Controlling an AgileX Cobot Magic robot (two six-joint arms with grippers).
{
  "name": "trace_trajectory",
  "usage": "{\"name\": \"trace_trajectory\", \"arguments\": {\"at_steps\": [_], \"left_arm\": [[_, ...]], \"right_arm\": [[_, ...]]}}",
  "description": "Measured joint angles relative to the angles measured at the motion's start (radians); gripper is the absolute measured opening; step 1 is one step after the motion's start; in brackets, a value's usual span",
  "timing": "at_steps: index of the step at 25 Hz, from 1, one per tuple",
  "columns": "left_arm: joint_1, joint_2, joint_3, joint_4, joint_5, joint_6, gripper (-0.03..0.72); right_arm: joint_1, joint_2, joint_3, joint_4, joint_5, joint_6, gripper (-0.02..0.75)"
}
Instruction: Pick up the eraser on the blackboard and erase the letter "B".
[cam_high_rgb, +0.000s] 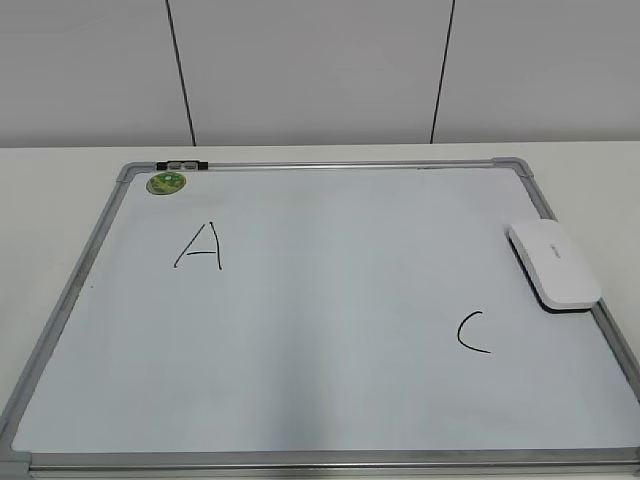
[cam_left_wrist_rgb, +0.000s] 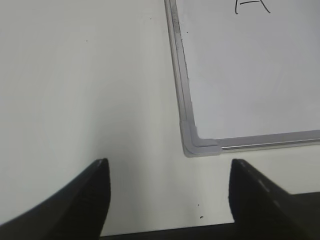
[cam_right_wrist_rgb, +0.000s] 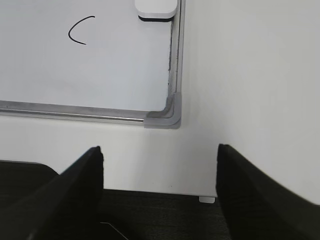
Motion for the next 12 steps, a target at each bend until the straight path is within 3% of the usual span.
{"name": "trace_trajectory", "arguments": {"at_steps": [12], "left_arm": [[0.000, -0.002, 0.000, 0.013, 0.009, 0.000, 0.553]], "right_arm": [[0.000, 0.000, 0.008, 0.000, -0.016, -0.015, 0.522]]}}
